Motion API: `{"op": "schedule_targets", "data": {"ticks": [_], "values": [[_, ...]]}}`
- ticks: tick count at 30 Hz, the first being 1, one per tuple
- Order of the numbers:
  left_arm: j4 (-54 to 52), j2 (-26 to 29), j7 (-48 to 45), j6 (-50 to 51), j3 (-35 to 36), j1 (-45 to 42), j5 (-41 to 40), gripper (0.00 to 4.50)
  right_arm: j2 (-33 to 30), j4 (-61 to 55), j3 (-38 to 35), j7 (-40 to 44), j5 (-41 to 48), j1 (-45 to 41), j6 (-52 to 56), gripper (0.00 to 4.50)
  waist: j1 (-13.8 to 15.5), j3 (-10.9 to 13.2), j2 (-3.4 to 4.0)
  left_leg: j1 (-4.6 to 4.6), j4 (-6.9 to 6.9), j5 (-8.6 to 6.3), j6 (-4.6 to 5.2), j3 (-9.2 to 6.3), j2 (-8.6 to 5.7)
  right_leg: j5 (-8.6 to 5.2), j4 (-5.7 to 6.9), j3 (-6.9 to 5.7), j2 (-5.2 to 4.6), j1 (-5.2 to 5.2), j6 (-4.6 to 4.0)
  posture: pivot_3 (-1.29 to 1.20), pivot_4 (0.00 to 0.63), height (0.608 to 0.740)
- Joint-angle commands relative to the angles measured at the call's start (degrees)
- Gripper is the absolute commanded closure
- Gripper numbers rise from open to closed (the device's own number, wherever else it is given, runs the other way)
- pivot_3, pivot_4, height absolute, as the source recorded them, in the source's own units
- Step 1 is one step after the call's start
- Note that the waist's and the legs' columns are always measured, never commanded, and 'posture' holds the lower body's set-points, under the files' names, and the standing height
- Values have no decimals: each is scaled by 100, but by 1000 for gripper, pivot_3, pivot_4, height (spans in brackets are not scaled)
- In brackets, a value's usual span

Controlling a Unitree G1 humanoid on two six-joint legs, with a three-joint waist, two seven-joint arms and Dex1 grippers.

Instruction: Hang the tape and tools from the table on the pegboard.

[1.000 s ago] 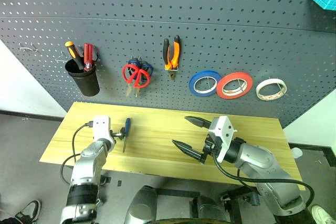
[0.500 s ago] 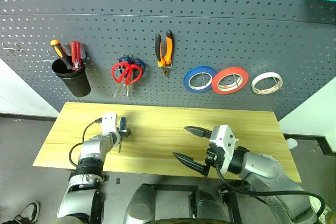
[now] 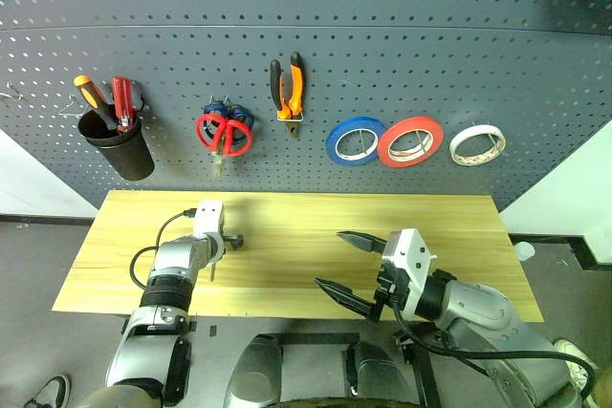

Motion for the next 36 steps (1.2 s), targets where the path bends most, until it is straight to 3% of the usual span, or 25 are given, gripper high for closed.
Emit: {"op": "schedule_targets", "data": {"ticks": [1,14,24,36], "values": [[-181,10,-5,196,-61,129,34,16,27,-124,11,-31,1,-78,-56,0,-8,3,0,0,-1,0,0,0,0,0,0,0,0,-1,0,293,160,687],[-144,11,-42,191,-80,93,94,3979,58,23,43,-27,-95,-158,-109,0,6,35,0,-5,-4,0,0,0,0,-1,-9,0,-1,-4,2,297,154,687],[-487,68,-197,35,-286,182,224,4074,89,177,54,-9,-147,-269,-196,0,9,36,-2,-8,-5,0,0,0,0,-2,-12,0,-1,-6,2,303,142,687],[-3113,749,-369,-470,-1061,1010,843,4074,148,509,124,70,-285,-473,-373,0,34,55,-27,-26,-12,1,-3,3,3,0,-13,3,-2,-29,2,335,116,687]]}}
